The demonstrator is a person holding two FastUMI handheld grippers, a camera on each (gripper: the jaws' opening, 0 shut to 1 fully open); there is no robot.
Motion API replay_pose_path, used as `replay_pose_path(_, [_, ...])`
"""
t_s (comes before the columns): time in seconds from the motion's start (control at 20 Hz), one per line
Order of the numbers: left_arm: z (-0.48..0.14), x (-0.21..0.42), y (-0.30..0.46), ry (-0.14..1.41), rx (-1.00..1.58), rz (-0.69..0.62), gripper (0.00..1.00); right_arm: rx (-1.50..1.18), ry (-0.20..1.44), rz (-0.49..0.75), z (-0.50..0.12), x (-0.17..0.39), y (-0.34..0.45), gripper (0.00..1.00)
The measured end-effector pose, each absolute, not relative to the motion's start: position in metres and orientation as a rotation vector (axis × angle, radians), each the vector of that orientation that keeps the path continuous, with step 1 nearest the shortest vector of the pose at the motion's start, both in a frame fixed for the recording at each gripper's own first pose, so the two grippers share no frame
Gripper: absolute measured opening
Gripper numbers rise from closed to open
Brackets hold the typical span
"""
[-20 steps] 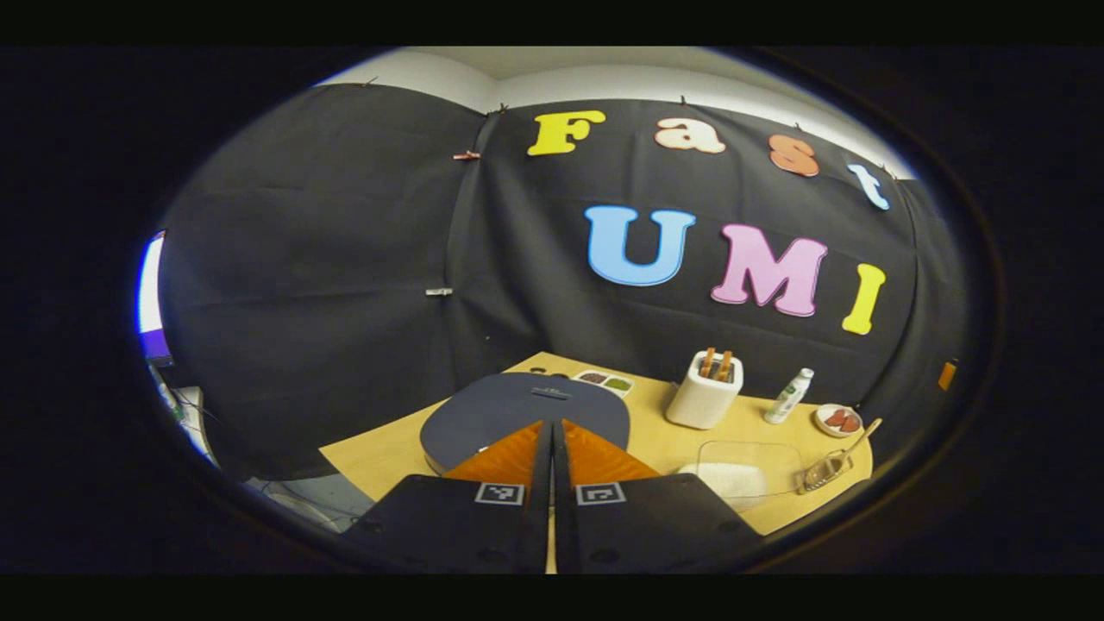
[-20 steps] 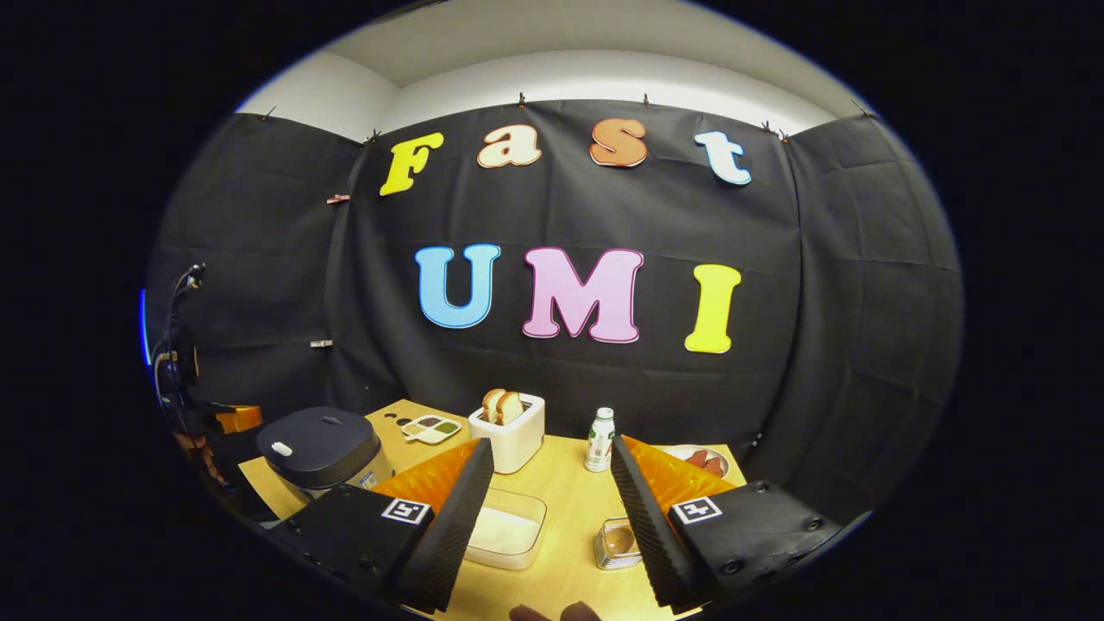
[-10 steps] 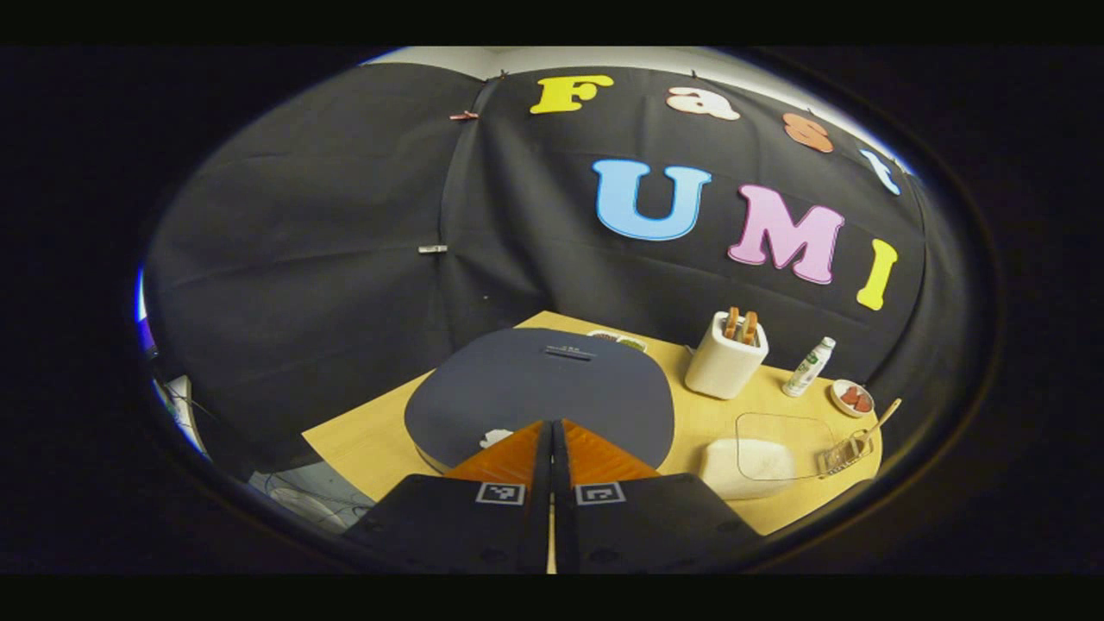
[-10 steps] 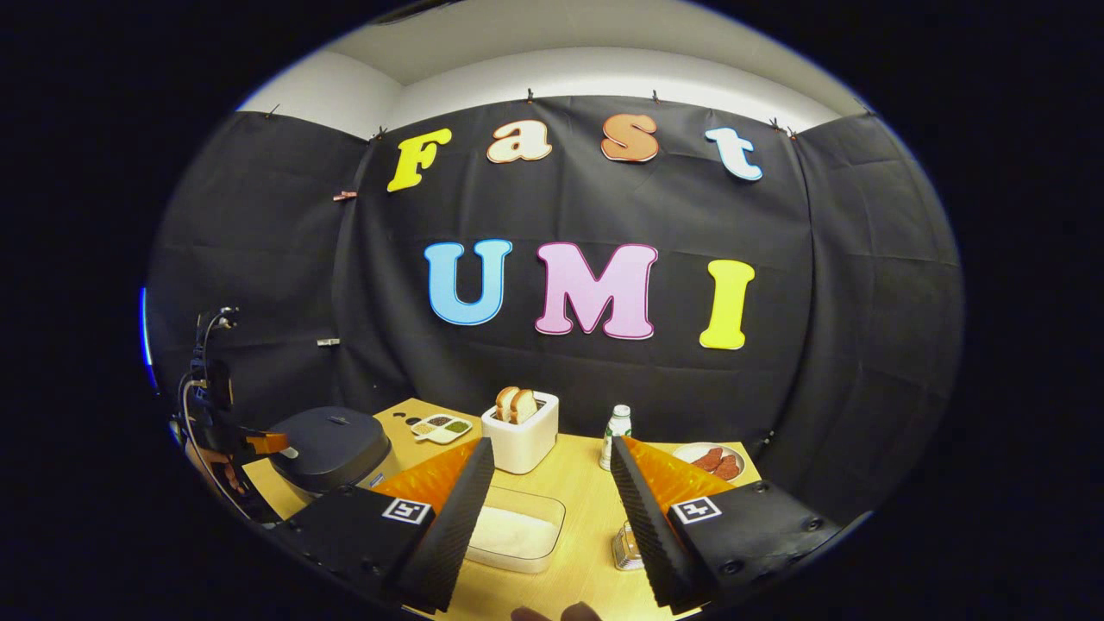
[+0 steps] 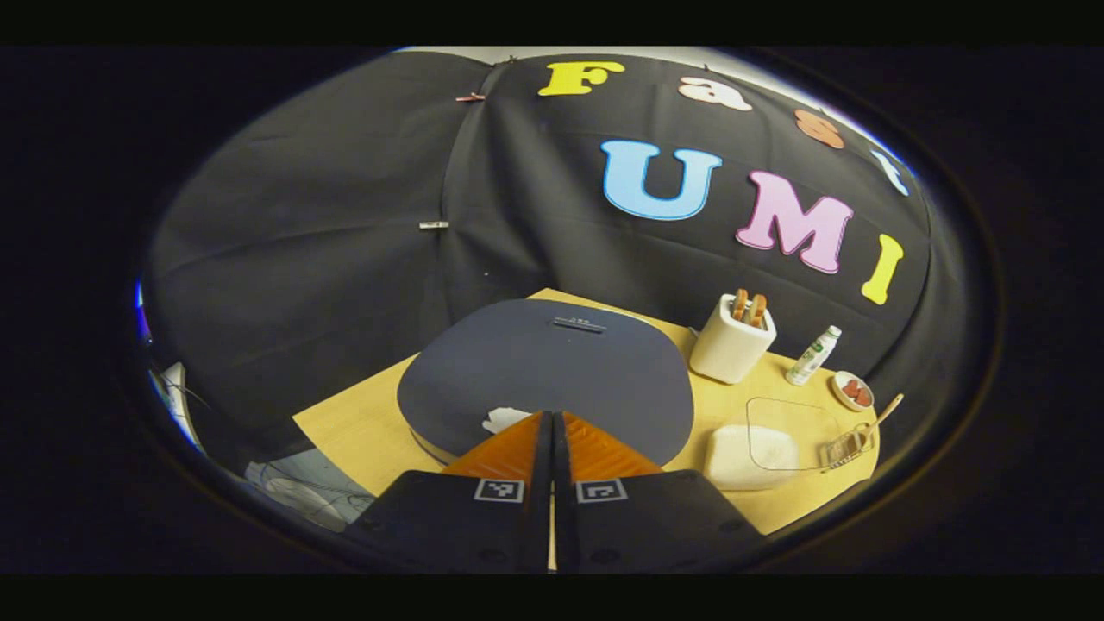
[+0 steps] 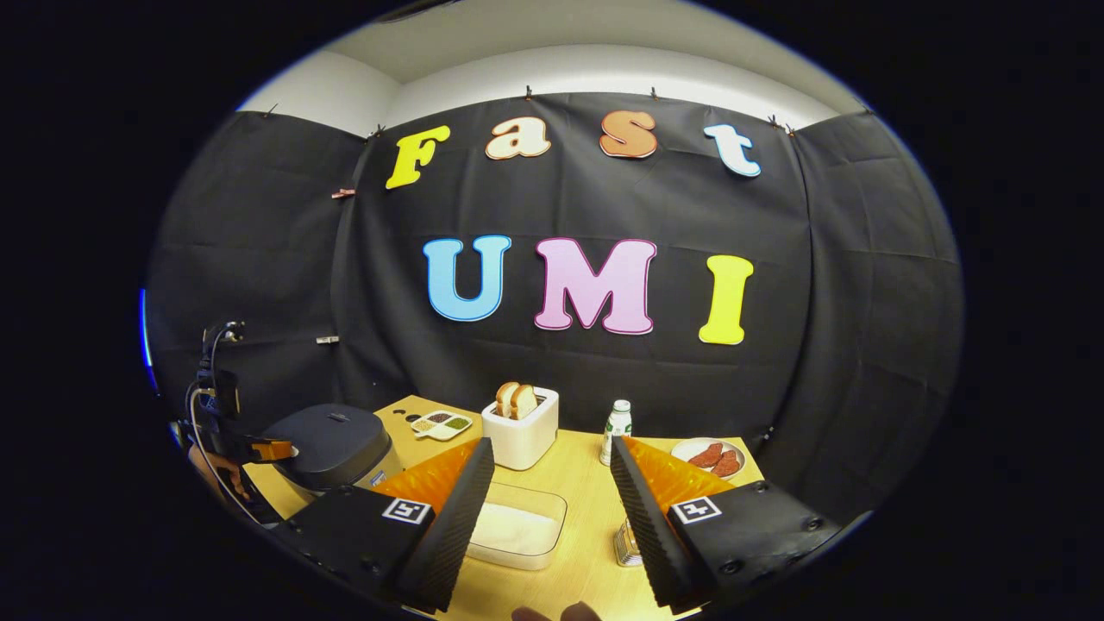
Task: Close the left gripper, press the button to open the rice cooker; take a wooden spoon from the chopstick holder with the right hand, scoop a spoonful of rice and pour it into the rice cooker, then put the wooden spoon back into the chopstick holder.
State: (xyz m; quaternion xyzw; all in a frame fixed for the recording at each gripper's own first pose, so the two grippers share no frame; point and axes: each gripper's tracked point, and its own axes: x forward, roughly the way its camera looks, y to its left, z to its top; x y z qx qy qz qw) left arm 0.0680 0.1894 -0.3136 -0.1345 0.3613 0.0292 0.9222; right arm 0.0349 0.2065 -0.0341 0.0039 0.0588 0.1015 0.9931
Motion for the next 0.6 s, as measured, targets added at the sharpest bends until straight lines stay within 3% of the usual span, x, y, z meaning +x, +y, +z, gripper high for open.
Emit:
replay_pose_path(0.2, [-0.312, 0.069, 0.188, 0.732, -0.333, 0.051, 0.08, 0.034, 0.100, 0.209, -0.027, 0.031, 0.205, 0.86])
replay_pose_path(0.45, [-0.308, 0.073, 0.187, 0.717, -0.228, 0.119, 0.08, 0.034, 0.106, 0.205, -0.029, 0.030, 0.202, 0.86])
replay_pose_path(0.55, [-0.283, 0.076, 0.185, 0.649, -0.187, 0.123, 0.10, 0.041, 0.106, 0.193, -0.029, 0.028, 0.199, 0.86])
replay_pose_path(0.6, [-0.272, 0.081, 0.186, 0.605, -0.168, 0.119, 0.06, 0.044, 0.106, 0.187, -0.029, 0.029, 0.197, 0.86])
